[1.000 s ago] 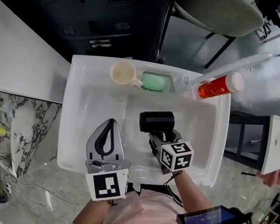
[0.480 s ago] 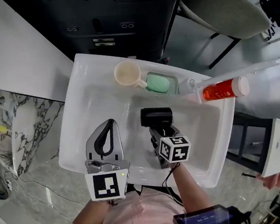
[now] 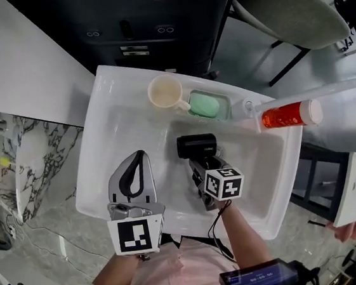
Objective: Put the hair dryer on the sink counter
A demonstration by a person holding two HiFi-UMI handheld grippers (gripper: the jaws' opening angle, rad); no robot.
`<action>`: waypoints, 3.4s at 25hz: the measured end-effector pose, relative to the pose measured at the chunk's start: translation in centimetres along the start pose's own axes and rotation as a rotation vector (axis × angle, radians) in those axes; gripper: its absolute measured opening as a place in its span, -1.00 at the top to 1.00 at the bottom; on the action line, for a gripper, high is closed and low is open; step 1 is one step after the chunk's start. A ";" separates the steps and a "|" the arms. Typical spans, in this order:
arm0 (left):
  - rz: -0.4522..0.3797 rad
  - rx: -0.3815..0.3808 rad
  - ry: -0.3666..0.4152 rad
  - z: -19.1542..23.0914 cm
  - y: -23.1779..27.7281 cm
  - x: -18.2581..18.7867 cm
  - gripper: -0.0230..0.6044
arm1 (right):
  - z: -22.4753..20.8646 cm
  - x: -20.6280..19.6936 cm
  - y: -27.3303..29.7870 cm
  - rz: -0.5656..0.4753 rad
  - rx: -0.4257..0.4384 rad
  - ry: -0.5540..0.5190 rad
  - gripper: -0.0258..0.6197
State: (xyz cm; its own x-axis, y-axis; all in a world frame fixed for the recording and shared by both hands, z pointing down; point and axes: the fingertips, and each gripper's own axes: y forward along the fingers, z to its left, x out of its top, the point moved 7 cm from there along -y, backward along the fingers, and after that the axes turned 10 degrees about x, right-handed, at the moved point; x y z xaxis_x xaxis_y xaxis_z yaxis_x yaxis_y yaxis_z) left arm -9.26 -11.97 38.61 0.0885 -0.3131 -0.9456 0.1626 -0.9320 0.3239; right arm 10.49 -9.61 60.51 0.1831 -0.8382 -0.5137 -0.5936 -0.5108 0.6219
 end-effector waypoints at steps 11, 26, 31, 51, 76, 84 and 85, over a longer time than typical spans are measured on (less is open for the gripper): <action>0.010 0.021 0.003 0.4 0.1 -0.2 0.90 | -0.3 -0.4 1.5 0.052 0.103 0.017 0.24; 0.025 0.030 0.008 0.3 0.2 -0.5 0.90 | -1.5 -0.8 1.7 0.004 0.341 0.143 0.24; 0.027 0.028 0.016 0.1 0.3 -0.6 0.90 | -1.9 -1.0 1.8 -0.012 0.418 0.200 0.24; 0.053 0.064 0.011 0.4 0.4 -1.1 0.90 | -2.3 -1.4 3.4 0.054 0.524 0.284 0.24; 0.046 0.056 0.016 0.3 0.1 -1.0 0.90 | -3.4 -0.8 3.1 0.171 0.297 0.205 0.07; 0.047 0.045 0.018 0.1 -0.4 -0.9 0.90 | -2.9 -0.6 3.0 0.193 0.180 0.154 -0.11; 0.043 0.045 0.018 0.1 -0.4 -0.8 0.90 | -2.8 -0.5 3.0 0.200 0.154 0.148 -0.17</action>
State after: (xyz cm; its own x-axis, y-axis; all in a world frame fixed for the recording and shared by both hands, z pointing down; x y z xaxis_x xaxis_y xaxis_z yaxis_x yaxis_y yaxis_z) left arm -9.51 -11.35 39.23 0.1121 -0.3505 -0.9298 0.1142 -0.9250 0.3625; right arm 10.80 -11.22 64.26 0.1561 -0.9440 -0.2908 -0.7392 -0.3069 0.5995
